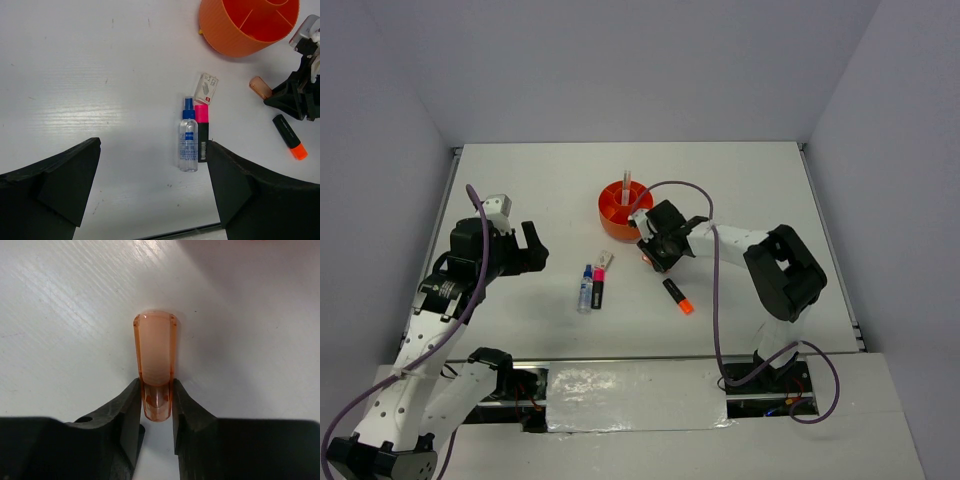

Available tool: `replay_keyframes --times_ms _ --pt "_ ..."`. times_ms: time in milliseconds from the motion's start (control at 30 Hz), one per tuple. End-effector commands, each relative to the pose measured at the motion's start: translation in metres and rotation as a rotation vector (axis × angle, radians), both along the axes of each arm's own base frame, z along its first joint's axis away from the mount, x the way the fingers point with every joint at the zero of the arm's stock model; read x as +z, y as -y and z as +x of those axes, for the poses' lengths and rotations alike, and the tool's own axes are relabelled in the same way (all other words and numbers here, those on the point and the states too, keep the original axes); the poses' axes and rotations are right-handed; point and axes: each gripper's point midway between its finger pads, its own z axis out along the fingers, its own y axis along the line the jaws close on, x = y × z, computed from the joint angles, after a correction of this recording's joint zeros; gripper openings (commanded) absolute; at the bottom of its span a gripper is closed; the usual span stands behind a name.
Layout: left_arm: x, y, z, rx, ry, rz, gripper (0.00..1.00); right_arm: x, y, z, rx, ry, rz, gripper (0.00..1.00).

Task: Sort the stationery into containers
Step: Pick up the stationery from the center of the board.

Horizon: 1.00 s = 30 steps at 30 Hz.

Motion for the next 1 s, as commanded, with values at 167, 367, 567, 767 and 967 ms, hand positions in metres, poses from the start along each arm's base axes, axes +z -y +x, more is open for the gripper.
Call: replay_keyframes --times_ms 167,367,567,767,967 --pt "0.027 0.016 0.002 -0.067 0.089 -0.072 0.99 0.038 -0.019 -0.004 -0.023 0.110 0.088 0.09" --pt "0.083 0.071 -0.014 -0.299 0.315 -0.391 0.99 0.120 -0.051 -0.018 -0.037 0.263 0.279 0.06" --pt "0.131 0.102 -0.032 -0.470 0.501 -0.672 0.99 0.170 -0.096 -0.076 0.030 0.291 0.530 0.00" --pt "0.126 0.108 -0.023 -0.450 0.432 -0.758 0.99 0.221 -0.106 -0.114 -0.022 0.332 0.763 0.00" --pt "0.116 0.122 -0.022 -0.485 0.379 -0.792 0.98 0.242 -0.130 -0.117 -0.049 0.381 0.741 0.00"
